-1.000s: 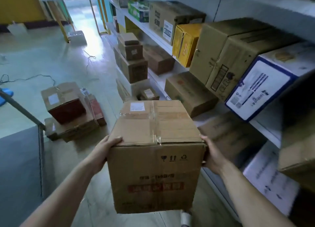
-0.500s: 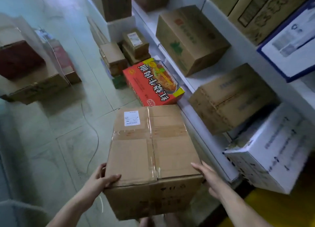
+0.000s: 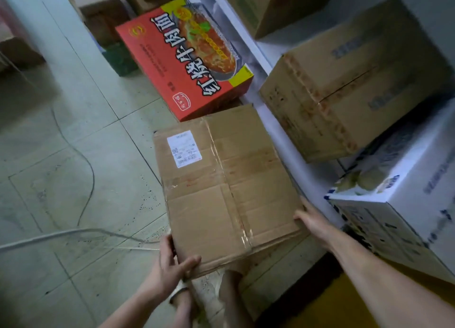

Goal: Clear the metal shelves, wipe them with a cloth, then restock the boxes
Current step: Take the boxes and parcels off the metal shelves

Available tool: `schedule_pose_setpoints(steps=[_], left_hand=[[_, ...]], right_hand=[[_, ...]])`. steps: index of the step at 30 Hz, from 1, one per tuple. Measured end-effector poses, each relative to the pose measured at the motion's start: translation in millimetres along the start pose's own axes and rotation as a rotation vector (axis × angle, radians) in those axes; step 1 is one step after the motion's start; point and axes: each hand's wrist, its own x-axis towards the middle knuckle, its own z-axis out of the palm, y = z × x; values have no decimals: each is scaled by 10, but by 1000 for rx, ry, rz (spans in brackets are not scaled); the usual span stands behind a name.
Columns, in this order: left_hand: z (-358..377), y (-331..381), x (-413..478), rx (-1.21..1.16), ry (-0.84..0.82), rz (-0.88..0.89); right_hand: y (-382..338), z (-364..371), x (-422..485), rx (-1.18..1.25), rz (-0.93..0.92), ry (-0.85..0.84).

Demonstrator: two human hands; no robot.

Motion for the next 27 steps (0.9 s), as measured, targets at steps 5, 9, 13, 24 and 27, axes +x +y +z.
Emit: schedule_pose_setpoints(steps=[5, 9, 13, 24, 27], left_hand=[[693, -132, 280, 32, 0, -107], [973, 20, 526, 78, -1, -121], [1044, 190, 685, 17, 69, -134], [905, 727, 675, 634, -85, -224], [853, 1050, 450, 688, -78, -102]], right_hand=[[94, -202, 589, -215, -85, 46], [-123, -191, 826, -219, -195, 90], [-225, -149, 864, -387, -168, 171], [-9, -107, 489, -335, -206, 100], [-129, 131, 84, -254, -138, 22]])
